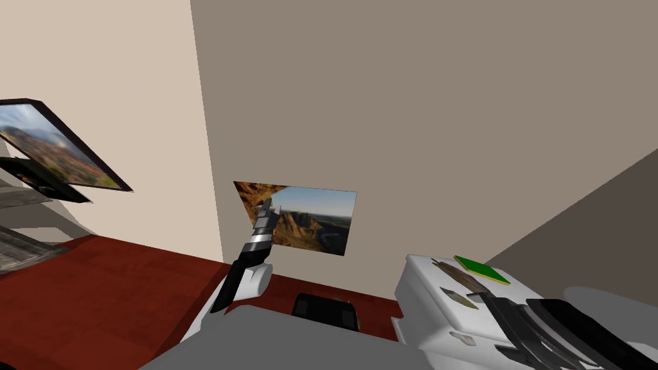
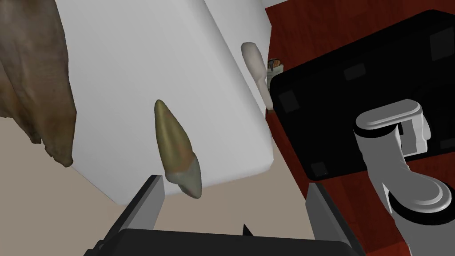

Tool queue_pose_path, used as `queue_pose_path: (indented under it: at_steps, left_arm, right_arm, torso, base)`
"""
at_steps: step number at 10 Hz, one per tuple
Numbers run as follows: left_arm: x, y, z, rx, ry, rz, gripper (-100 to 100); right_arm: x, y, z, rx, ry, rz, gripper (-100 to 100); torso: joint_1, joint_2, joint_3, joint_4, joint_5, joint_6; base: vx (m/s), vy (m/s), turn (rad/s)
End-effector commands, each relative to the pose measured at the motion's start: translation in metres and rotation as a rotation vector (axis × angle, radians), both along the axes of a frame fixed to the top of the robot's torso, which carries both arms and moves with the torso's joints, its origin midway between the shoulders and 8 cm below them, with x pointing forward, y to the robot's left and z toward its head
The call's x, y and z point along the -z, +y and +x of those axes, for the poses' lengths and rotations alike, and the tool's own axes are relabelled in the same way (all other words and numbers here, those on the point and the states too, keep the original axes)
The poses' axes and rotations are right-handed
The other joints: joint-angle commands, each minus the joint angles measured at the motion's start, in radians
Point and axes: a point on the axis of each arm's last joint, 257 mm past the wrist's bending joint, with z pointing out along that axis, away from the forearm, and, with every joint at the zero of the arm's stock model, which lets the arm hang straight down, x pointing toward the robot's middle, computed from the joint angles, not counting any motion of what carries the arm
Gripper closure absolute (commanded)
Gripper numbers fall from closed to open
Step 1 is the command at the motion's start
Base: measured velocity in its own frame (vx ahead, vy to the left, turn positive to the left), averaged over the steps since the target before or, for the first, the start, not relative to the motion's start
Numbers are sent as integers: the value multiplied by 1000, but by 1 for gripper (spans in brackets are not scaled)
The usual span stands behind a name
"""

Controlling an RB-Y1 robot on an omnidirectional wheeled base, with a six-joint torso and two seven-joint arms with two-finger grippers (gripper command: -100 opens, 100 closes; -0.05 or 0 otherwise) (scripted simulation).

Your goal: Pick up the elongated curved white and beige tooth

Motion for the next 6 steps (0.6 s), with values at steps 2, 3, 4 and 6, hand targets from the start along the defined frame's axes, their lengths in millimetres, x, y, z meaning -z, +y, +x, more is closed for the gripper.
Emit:
queue_pose_path:
  at_steps: [2, 3, 4, 6]
  left_arm:
    - [0, 0, 0, 0, 0, 0, 0]
    - [0, 0, 0, 0, 0, 0, 0]
    - [0, 0, 0, 0, 0, 0, 0]
    - [0, 0, 0, 0, 0, 0, 0]
  right_arm:
    - [3, -12, -16, -53, 42, -48, -100]
    - [11, -14, -29, -81, 73, -58, -100]
    - [15, -14, -35, -91, 87, -59, -100]
    - [18, -13, -37, -92, 90, -57, -100]
  torso:
    - [0, 0, 0, 0, 0, 0]
    - [0, 0, 0, 0, 0, 0]
    - [-1, 4, 2, 1, 0, 1]
    - [-2, 7, 4, 2, 0, 0]
  base:
    - [159, -6, 67]
    - [91, -29, -58]
    - [65, -40, -12]
    - [28, -20, 13]
